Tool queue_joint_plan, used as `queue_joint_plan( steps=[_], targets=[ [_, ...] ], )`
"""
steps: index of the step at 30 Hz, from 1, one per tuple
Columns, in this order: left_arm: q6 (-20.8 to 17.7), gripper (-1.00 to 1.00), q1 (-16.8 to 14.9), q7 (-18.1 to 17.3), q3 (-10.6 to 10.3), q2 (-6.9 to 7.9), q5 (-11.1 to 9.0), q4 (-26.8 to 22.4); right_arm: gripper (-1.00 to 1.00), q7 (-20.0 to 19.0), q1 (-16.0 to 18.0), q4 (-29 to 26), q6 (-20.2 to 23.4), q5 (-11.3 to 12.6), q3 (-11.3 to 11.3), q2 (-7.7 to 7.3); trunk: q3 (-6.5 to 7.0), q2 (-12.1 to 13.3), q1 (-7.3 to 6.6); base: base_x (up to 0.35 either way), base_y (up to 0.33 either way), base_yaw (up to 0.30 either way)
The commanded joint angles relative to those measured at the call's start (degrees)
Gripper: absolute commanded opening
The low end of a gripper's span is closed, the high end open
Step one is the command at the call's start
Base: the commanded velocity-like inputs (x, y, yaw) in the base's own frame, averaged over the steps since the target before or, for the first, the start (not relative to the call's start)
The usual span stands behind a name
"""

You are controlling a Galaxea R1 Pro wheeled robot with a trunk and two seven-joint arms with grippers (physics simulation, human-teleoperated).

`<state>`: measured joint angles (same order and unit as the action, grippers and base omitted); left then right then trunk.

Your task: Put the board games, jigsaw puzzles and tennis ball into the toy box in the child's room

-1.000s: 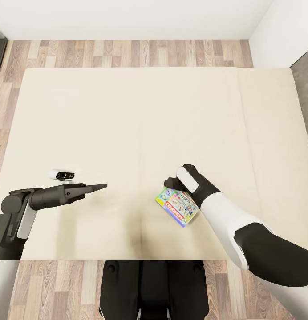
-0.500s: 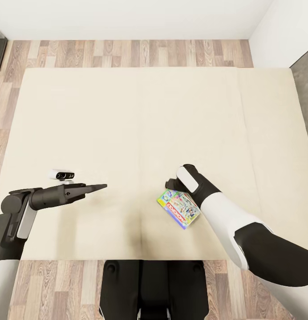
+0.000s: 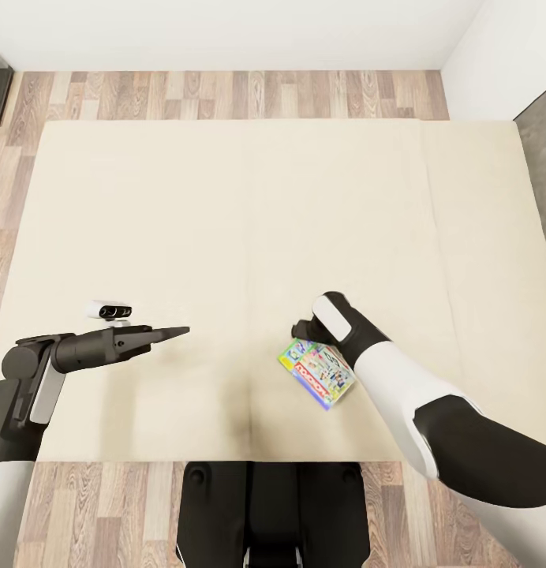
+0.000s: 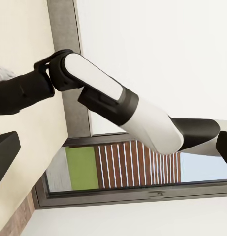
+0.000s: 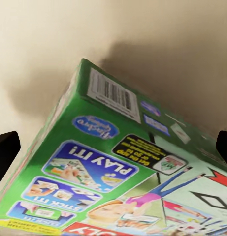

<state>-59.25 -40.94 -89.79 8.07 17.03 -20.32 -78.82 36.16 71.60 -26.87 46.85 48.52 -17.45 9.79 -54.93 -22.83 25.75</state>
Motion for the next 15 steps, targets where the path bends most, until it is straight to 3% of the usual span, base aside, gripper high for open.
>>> queue_joint_plan(
  steps=[1,15],
  targets=[
    [-0.61,1.0,-0.01,-0.21,0.0,0.02,0.02,-0.01,1.0,0.58,0.03,0.34,0.31,0.6,-0.3,0.2,-0.06,-0.09,0.03,0.0,0.0,0.0],
    [-0.61,1.0,-0.01,-0.21,0.03,0.07,0.02,-0.01,1.0,0.75,-0.04,2.11,0.7,0.59,1.67,0.21,-0.06,-0.09,0.03,0.0,0.0,0.0]
  ],
)
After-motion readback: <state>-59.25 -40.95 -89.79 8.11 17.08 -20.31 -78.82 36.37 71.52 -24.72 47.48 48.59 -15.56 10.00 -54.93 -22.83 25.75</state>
